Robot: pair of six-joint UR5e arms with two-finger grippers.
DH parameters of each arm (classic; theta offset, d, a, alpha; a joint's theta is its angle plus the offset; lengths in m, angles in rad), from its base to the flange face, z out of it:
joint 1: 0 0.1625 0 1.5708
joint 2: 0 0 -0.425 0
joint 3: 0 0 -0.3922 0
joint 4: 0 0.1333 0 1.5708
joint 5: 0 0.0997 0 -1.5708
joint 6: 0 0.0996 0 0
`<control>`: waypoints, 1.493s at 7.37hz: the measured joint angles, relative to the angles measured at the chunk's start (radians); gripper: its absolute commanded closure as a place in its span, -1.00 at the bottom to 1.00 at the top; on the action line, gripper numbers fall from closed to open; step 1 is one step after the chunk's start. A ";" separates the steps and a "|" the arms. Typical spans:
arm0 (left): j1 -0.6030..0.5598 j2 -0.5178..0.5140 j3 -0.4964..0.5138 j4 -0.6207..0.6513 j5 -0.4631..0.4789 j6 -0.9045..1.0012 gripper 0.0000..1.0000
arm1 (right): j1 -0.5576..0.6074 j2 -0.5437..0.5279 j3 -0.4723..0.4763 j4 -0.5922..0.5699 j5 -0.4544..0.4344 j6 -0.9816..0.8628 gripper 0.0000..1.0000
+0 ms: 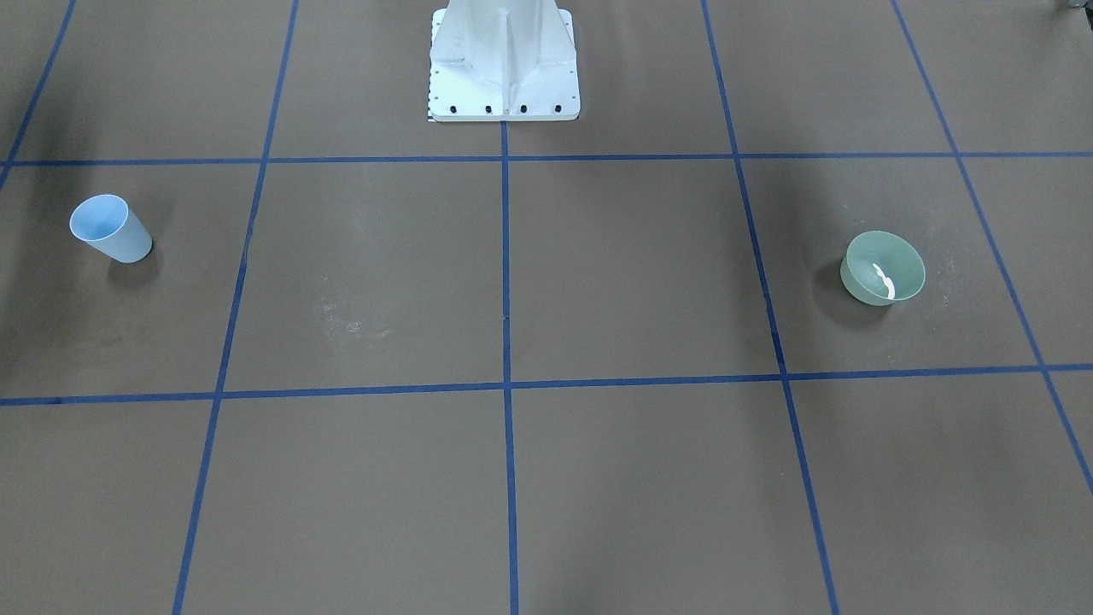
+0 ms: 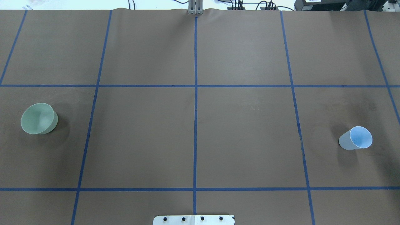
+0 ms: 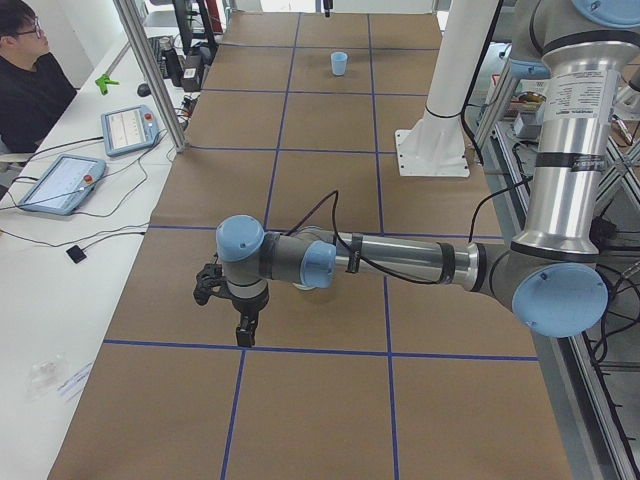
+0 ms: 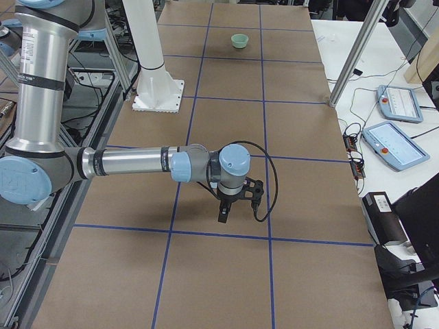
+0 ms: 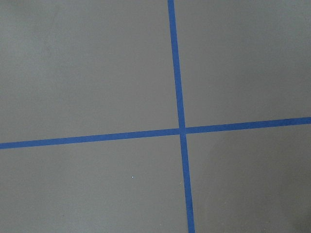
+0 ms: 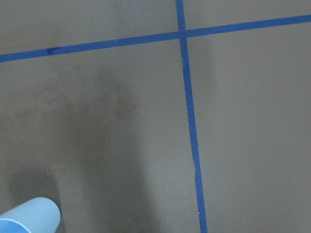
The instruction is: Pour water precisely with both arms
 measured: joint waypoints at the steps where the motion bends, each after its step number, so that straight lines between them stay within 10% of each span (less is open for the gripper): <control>1: 0.000 -0.001 -0.001 0.001 0.000 0.000 -1.00 | 0.028 -0.001 -0.008 -0.001 0.005 -0.035 -0.99; 11: 0.000 -0.005 -0.007 0.041 -0.002 0.002 -1.00 | 0.056 0.000 -0.010 -0.001 -0.009 -0.226 -0.99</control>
